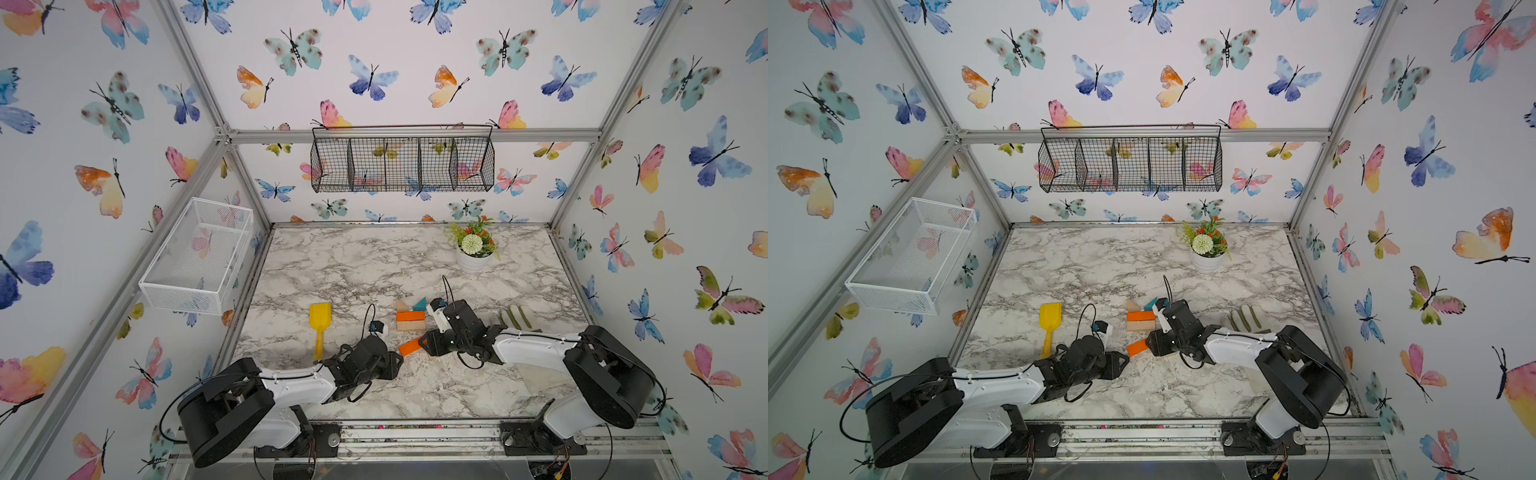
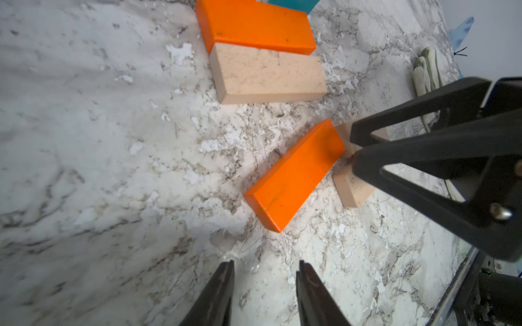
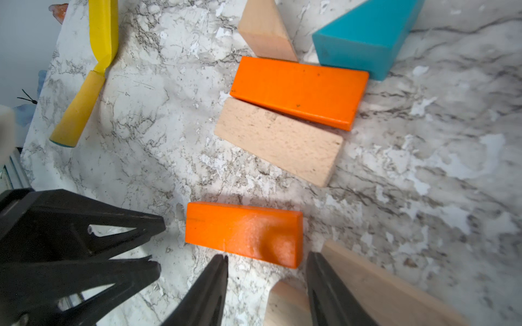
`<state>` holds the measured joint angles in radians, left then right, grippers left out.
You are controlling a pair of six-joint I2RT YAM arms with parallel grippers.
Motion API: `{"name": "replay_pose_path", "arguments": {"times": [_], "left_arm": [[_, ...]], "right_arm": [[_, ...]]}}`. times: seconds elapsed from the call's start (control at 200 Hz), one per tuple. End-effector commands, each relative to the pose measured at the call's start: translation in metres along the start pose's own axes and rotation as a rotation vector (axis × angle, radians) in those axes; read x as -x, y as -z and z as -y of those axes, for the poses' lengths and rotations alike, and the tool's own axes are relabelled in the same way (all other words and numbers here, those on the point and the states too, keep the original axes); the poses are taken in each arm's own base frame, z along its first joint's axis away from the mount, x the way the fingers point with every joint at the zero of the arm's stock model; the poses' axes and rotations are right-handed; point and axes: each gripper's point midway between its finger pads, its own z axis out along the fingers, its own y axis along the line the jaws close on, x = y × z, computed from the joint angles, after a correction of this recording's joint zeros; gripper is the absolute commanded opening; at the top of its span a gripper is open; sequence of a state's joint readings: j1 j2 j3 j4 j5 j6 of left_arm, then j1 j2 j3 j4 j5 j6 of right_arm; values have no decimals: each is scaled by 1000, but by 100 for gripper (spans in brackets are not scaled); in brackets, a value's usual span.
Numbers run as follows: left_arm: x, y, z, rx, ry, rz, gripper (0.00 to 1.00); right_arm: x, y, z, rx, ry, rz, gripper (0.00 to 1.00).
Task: Assemble a carrot with building blocks
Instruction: Assemble the building block at the center of the board.
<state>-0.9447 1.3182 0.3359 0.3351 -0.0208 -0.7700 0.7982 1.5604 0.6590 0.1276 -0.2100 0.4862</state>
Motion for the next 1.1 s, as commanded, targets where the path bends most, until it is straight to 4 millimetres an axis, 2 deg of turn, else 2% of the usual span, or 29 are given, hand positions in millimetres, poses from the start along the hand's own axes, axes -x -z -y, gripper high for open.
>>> {"name": "replay_pose_path", "arguments": {"times": [0.0, 0.185, 0.551, 0.666, 0.816, 1.096], "left_arm": [[10, -6, 17, -49, 3, 21, 42], [12, -9, 20, -53, -2, 17, 41], [7, -16, 21, -63, -1, -2, 32], [9, -15, 18, -45, -3, 6, 32], [10, -16, 12, -13, -2, 10, 38], [14, -23, 11, -4, -8, 24, 37]], "right_arm": [[-13, -10, 5, -18, -5, -63, 51], [-14, -14, 8, -32, -4, -77, 51], [-16, -13, 3, -4, -8, -85, 46], [-15, -12, 4, -12, -8, -81, 47], [-15, -12, 4, -9, -7, -82, 46], [-19, -11, -2, 28, -12, -92, 46]]}}
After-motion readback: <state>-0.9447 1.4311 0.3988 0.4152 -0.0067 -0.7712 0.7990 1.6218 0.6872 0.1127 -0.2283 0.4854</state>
